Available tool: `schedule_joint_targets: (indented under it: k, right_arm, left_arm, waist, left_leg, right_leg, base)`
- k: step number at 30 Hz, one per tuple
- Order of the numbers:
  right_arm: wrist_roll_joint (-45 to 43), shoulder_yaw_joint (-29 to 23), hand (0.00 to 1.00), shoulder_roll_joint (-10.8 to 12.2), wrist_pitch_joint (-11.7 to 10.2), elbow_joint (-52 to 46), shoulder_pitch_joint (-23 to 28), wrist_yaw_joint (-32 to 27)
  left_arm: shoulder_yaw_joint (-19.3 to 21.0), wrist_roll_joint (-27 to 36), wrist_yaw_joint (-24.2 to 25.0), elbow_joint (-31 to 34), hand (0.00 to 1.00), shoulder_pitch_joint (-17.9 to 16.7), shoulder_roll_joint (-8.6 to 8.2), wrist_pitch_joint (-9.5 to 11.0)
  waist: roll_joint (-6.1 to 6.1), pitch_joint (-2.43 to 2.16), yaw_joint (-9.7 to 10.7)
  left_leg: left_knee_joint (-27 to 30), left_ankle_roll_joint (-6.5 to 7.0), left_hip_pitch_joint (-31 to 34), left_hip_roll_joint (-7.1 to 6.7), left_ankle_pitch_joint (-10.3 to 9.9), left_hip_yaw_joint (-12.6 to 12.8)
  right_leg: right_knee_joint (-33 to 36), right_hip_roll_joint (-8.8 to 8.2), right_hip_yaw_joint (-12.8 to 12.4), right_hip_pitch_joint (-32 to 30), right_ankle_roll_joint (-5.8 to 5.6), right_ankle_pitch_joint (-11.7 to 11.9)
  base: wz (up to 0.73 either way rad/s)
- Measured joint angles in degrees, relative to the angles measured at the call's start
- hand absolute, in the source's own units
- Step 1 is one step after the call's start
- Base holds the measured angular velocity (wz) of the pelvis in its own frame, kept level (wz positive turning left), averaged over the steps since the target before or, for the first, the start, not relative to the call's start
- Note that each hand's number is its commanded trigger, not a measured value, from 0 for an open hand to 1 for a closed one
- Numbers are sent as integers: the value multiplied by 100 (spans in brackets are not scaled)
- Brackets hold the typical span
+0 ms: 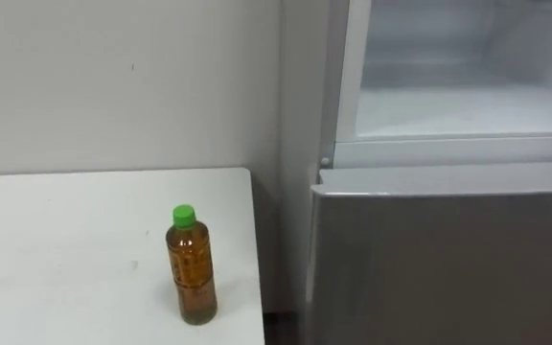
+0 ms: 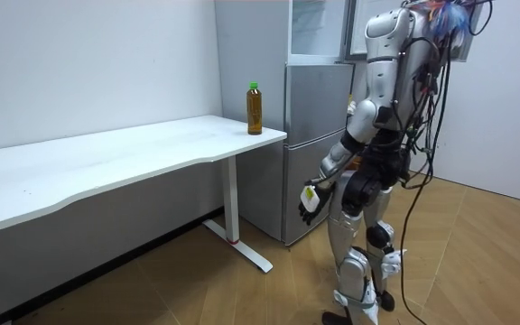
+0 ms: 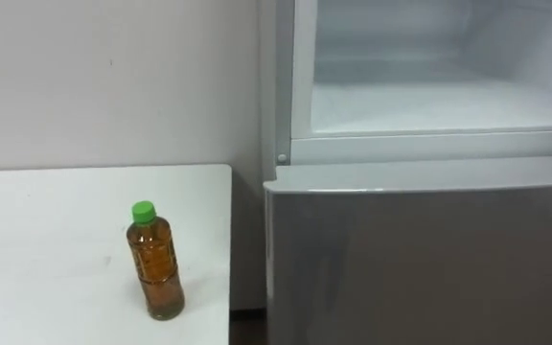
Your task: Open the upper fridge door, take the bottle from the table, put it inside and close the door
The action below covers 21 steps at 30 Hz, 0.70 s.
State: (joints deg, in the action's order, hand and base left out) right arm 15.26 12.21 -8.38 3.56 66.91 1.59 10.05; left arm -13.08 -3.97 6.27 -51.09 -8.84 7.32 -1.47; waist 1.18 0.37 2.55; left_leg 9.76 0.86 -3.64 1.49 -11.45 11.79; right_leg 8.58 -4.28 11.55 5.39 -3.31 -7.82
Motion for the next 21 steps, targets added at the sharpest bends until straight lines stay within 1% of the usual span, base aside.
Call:
schedule_joint_targets:
  k: [1, 2, 3, 4, 6, 7, 9, 11, 12, 13, 14, 16, 17, 18, 21]
  right_arm:
    - [9, 1, 0, 5, -6, 1, 7, -13]
    - [11, 0, 0, 24, -41, 3, 35, -57]
    - [16, -4, 0, 34, -68, -5, 64, -96]
    - [23, -5, 0, 37, -97, -8, 91, -119]
    - [24, -12, 0, 30, -121, -10, 130, -132]
    - [23, -12, 0, 29, -121, -10, 130, -132]
    - [9, -13, 0, 32, -149, -10, 151, -131]
    - [7, -50, 0, 35, -174, -15, 182, -125]
    - [9, -105, 0, 38, -178, -20, 212, -120]
    - [11, -114, 0, 38, -179, -29, 229, -118]
    - [12, -124, 0, 37, -181, -32, 250, -118]
    - [32, -125, 0, 36, -181, -29, 254, -114]
    - [29, -124, 0, 37, -180, -29, 254, -108]
    - [27, -124, 0, 37, -180, -29, 257, -109]
    - [28, -125, 0, 37, -179, -27, 291, -120]
  left_arm:
    - [59, 7, -53, -72, 0, 2, -12, 40]
    - [180, 18, -153, -230, 0, 8, -36, 133]
    - [308, 147, -261, -346, 0, -2, -74, 179]
    - [379, 234, -325, -409, 0, -2, -101, 194]
    - [569, 454, -481, -501, 0, -48, -154, 234]
    - [622, 464, -503, -505, 0, -72, -165, 248]
    - [800, 584, -619, -545, 0, -158, -218, 350]
    - [880, 635, -693, -560, 0, -221, -243, 390]
    - [939, 663, -715, -560, 0, -280, -259, 410]
    - [994, 670, -728, -560, 0, -290, -273, 410]
    - [1098, 675, -743, -571, 0, -292, -292, 410]
    - [1191, 681, -819, -581, 0, -311, -301, 410]
    - [1258, 687, -859, -586, 0, -331, -322, 410]
    - [1292, 704, -890, -606, 0, -324, -348, 410]
    - [1290, 728, -965, -627, 0, -314, -368, 413]
  waist:
    - [1, 0, 1]
    - [4, -5, -6]
    - [6, -5, -19]
    - [6, -5, -34]
    - [4, -7, -144]
    - [2, -8, -157]
    - [3, -10, -176]
    - [5, -13, -188]
    - [4, -15, -193]
    - [2, -19, -213]
    - [1, -22, -277]
    - [3, -24, -304]
    - [13, -40, -335]
    - [9, -47, -378]
    - [-17, -34, -419]
  left_leg:
    - [-1, -1, -5, -2, 0, -17]
    - [3, -1, -6, -3, 1, -46]
    - [6, -2, -5, -6, 2, -79]
    - [9, -3, -2, -6, 2, -94]
    - [10, -4, 5, -8, 3, -107]
    - [10, -5, 10, -9, 3, -116]
    - [7, -7, 13, -13, 5, -166]
    - [5, -8, 15, -15, 7, -207]
    - [5, -8, 14, -17, 6, -245]
    - [5, -8, 11, -18, 6, -253]
    - [-2, -9, -5, -16, 6, -253]
    - [1, -9, -7, -25, 6, -311]
    - [1, -9, -12, -31, 6, -323]
    - [0, -9, -15, -32, 6, -330]
    - [7, -12, -15, -35, 8, -413]
  right_leg:
    - [-3, 0, 14, 15, 0, 0]
    - [-4, 0, 26, 30, 0, 0]
    - [-5, 0, 27, 42, 0, 0]
    - [-4, 0, 36, 47, 0, 0]
    - [-15, 0, 38, 48, -1, 0]
    - [-17, 0, 44, 50, -1, -1]
    - [-20, 0, 71, 70, -1, -1]
    - [-20, 0, 110, 86, -1, -1]
    - [-20, 0, 125, 105, -2, -1]
    - [-19, 0, 124, 109, -3, -2]
    - [-20, 4, 124, 120, -4, -3]
    - [-45, 3, 142, 162, -4, -3]
    - [-74, 3, 140, 190, -4, -3]
    - [-83, 3, 144, 202, -4, -3]
    - [-87, 3, 236, 248, -5, -3]
  base:
    - [9]
    - [12]
    - [12]
    - [8]
    - [4]
    - [7]
    - [11]
    - [13]
    - [13]
    - [7]
    - [7]
    - [12]
    - [9]
    - [5]
    - [13]
